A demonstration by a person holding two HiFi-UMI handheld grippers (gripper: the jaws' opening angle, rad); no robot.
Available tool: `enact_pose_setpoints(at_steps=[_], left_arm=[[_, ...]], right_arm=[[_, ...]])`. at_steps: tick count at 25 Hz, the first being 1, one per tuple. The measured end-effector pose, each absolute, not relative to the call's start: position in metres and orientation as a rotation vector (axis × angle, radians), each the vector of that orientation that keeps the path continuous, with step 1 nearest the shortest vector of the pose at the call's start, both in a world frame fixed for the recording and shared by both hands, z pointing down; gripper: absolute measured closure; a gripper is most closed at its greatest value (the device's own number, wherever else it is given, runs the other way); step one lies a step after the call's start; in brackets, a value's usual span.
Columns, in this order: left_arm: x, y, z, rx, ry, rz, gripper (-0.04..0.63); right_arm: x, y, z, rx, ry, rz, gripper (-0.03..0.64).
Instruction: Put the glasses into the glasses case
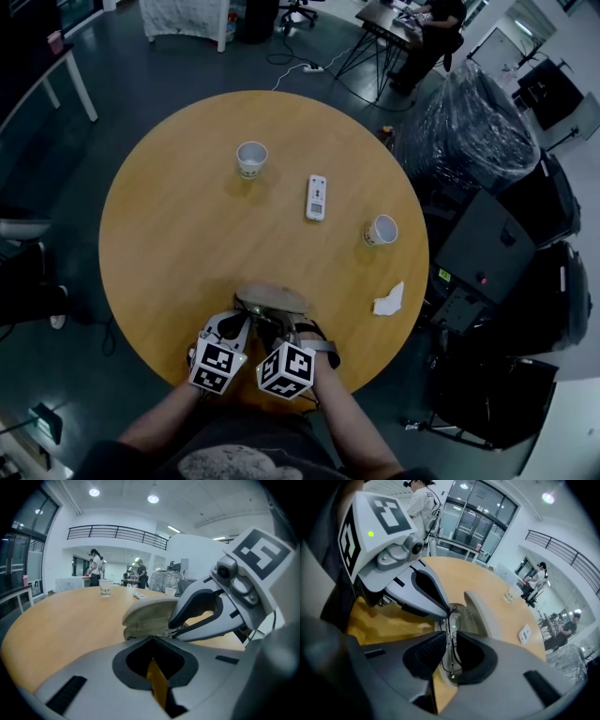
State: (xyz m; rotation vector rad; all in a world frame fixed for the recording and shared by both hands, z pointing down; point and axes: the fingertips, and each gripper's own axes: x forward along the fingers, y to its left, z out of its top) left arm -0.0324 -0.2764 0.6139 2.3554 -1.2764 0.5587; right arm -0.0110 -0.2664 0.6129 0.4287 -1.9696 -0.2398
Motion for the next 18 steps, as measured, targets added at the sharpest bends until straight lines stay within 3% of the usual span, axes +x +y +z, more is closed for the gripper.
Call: enact_pose_setpoints(at_steps=[18], left_arm=[[-0.035,-0.227,0.558,2.35,-1.443,0.423,0.589]], right_arm=[[0.031,-0.212,0.545,0.677,-2.135,-0.24,0.565]])
